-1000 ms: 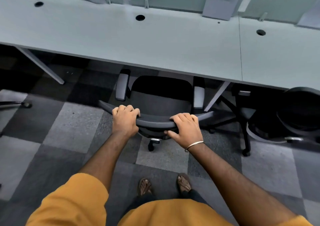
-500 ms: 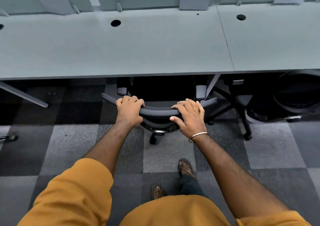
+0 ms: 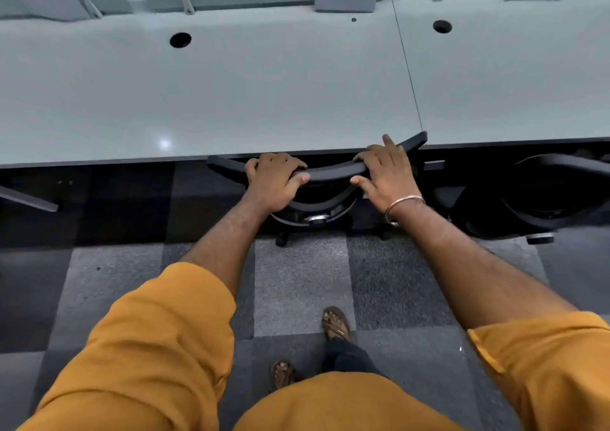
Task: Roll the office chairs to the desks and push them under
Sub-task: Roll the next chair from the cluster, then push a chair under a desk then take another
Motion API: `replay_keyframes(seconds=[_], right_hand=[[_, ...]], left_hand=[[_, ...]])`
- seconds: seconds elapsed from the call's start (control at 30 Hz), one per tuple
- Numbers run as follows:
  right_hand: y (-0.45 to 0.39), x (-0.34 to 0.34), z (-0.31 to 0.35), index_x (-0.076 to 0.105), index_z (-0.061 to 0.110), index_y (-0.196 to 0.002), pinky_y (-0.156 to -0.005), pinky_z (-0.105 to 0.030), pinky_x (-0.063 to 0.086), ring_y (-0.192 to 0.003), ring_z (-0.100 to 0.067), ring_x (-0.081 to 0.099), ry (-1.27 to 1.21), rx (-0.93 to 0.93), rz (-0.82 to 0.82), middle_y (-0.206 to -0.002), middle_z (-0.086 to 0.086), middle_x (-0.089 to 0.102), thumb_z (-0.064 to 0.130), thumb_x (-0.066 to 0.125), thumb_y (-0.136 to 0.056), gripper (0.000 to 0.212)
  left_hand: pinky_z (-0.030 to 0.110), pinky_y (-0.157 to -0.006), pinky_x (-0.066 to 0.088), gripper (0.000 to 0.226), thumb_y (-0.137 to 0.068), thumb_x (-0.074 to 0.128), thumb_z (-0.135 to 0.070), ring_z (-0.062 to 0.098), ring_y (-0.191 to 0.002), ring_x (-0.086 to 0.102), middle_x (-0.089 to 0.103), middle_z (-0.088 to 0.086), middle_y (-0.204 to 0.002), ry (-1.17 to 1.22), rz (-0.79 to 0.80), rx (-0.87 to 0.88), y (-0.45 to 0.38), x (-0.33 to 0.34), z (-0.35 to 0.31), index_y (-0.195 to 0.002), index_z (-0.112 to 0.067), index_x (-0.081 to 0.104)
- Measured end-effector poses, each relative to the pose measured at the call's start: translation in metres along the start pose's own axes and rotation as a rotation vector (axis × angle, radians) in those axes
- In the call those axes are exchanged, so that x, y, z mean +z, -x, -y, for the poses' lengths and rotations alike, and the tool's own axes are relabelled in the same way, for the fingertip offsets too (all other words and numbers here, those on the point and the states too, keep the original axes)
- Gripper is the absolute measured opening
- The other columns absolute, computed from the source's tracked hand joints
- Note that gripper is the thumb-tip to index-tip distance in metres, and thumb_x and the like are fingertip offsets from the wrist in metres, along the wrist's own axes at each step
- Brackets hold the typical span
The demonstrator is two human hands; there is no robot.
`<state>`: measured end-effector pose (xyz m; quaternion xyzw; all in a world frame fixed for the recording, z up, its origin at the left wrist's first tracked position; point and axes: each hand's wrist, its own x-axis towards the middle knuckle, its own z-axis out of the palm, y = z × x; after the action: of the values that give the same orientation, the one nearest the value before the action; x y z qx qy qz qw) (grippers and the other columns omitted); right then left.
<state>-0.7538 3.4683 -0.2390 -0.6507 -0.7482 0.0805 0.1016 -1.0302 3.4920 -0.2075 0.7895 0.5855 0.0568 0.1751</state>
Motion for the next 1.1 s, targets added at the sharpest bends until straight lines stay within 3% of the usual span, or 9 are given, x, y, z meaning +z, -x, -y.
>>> replay_keyframes(seconds=[0.1,0.2,0.3,0.37,0.6,0.77,1.0,1.1], right_hand=[[-0.003,0.006,0.011,0.028,0.024,-0.161,-0.129,-0.053,0.005,-0.159,-0.034,-0.002,0.072,0.065,0.031,-0.169,-0.011,0.021,0.052,0.045,-0.103,0.067],[-0.003,0.013,0.034,0.013,0.025,-0.166,-0.128,-0.054,0.002,-0.159,-0.035,-0.010,0.049,0.115,0.018,-0.173,-0.012,0.002,0.052,0.046,-0.102,0.077],[-0.002,0.009,0.033,0.009,0.025,-0.166,-0.127,-0.054,0.000,-0.159,-0.033,-0.014,-0.018,0.115,0.010,-0.173,-0.010,-0.005,0.051,0.048,-0.103,0.079],[0.000,0.005,0.030,0.009,0.025,-0.166,-0.127,-0.053,-0.001,-0.158,-0.032,-0.015,-0.035,0.091,0.022,-0.174,-0.009,-0.006,0.052,0.048,-0.103,0.078],[0.031,0.006,0.031,0.006,0.022,-0.166,-0.125,-0.058,0.009,-0.158,-0.033,-0.017,-0.141,0.060,0.020,-0.172,-0.008,-0.016,0.054,0.053,-0.100,0.087],[0.068,0.015,0.047,0.006,0.028,-0.166,-0.125,-0.057,0.011,-0.159,-0.035,-0.011,-0.244,-0.016,0.042,-0.171,-0.007,-0.022,0.041,0.065,-0.096,0.093],[0.091,0.029,0.080,0.021,0.019,-0.164,-0.126,-0.052,0.020,-0.160,-0.029,0.001,-0.280,-0.150,0.138,-0.174,-0.006,-0.002,0.023,0.063,-0.094,0.082],[0.096,0.037,0.109,0.023,0.018,-0.164,-0.125,-0.052,0.023,-0.160,-0.029,0.008,-0.288,-0.245,0.231,-0.173,-0.005,0.010,0.020,0.062,-0.093,0.081]], left_hand=[[0.050,-0.121,0.011,0.037,-0.106,0.042,-0.046,0.024,-0.144,0.036,0.055,-0.003,-0.143,-0.057,-0.092,-0.112,-0.002,0.013,-0.003,-0.136,-0.036,0.061],[0.057,-0.127,0.009,0.044,-0.108,0.041,-0.045,0.027,-0.158,0.014,0.037,0.002,-0.163,-0.054,-0.179,-0.192,0.015,0.022,0.001,-0.149,-0.031,0.050],[0.060,-0.125,0.022,0.069,-0.104,0.050,-0.048,0.036,-0.160,-0.002,0.009,0.008,-0.173,-0.133,-0.163,-0.190,0.027,0.026,-0.005,-0.164,-0.028,0.022],[0.059,-0.124,0.023,0.081,-0.103,0.052,-0.051,0.037,-0.159,-0.010,-0.006,0.008,-0.174,-0.104,-0.138,-0.219,0.034,0.028,-0.013,-0.166,-0.028,0.008],[0.062,-0.123,0.026,0.113,-0.090,0.073,-0.039,0.036,-0.159,-0.016,-0.027,0.002,-0.171,-0.079,-0.098,-0.202,0.067,0.036,-0.033,-0.166,-0.027,-0.010],[0.060,-0.126,0.020,0.100,-0.093,0.069,-0.026,0.031,-0.161,-0.003,-0.024,-0.002,-0.172,0.076,-0.080,-0.141,0.103,0.051,-0.044,-0.167,-0.022,0.003],[0.045,-0.127,0.015,0.083,-0.097,0.065,-0.020,0.021,-0.161,0.008,0.011,0.001,-0.174,0.227,-0.070,-0.234,0.176,0.073,-0.024,-0.166,-0.015,0.018],[0.044,-0.126,0.023,0.065,-0.100,0.064,-0.022,0.024,-0.159,0.020,0.033,0.007,-0.167,0.331,-0.042,-0.378,0.217,0.079,-0.001,-0.160,-0.014,0.039]])
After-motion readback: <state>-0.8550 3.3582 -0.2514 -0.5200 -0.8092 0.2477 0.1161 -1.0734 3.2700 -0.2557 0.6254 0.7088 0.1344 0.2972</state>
